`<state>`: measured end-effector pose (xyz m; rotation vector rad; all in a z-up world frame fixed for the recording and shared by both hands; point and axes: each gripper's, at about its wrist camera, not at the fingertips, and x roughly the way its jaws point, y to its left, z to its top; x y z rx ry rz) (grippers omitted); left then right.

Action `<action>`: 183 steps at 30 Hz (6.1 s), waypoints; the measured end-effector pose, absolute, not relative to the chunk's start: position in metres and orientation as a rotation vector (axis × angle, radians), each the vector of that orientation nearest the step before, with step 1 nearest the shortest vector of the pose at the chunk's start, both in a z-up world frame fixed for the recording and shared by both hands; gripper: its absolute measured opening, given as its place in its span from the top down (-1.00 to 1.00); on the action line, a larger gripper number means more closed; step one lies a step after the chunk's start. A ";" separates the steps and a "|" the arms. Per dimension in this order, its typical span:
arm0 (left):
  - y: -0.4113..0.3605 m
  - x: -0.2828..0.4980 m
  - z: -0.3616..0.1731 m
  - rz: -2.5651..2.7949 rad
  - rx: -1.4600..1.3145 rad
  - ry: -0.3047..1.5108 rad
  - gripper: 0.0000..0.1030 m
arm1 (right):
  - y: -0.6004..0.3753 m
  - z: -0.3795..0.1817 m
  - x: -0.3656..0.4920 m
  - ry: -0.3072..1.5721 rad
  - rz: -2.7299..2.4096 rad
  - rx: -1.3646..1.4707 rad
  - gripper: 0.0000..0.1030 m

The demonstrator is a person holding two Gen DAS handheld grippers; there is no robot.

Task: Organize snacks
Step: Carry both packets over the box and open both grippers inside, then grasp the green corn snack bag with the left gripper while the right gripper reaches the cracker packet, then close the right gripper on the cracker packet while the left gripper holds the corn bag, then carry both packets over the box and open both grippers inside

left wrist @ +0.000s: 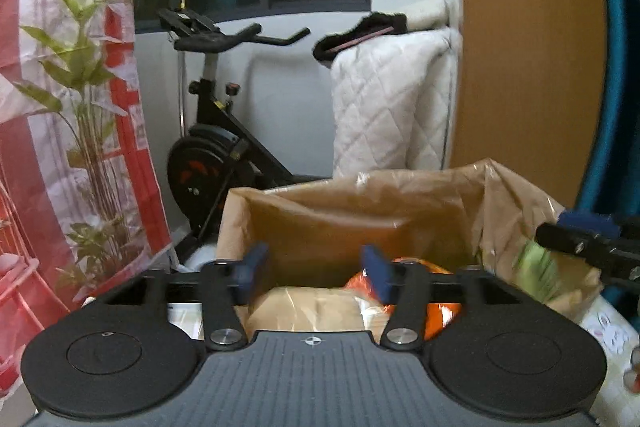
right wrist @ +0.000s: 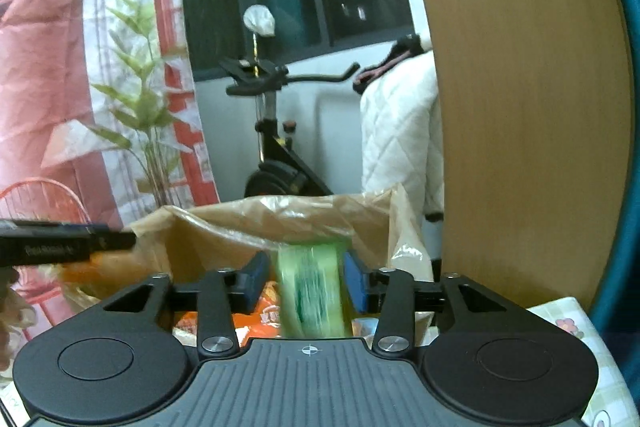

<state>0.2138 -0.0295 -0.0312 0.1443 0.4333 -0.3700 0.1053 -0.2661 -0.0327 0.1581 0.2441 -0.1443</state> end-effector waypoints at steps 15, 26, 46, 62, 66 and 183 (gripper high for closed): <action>0.072 0.133 -0.049 -0.410 0.263 0.463 -0.51 | -0.239 -0.051 0.016 0.196 -0.176 0.281 -0.32; 0.121 0.129 -0.108 -0.453 0.132 0.593 -0.51 | -0.213 -0.109 0.005 0.334 -0.219 0.314 -0.35; 0.095 0.161 -0.190 -0.500 0.166 0.739 -0.51 | -0.227 -0.150 -0.008 0.431 -0.272 0.390 -0.34; 0.126 0.108 -0.169 -0.319 0.017 0.701 -0.43 | -0.234 -0.180 -0.009 0.490 -0.275 0.438 -0.34; 0.121 0.105 -0.169 -0.312 -0.002 0.692 -0.43 | -0.238 -0.187 -0.011 0.514 -0.301 0.416 -0.34; -0.061 0.206 -0.015 -0.413 0.081 0.340 -0.43 | -0.274 -0.004 0.157 0.398 -0.176 0.135 0.16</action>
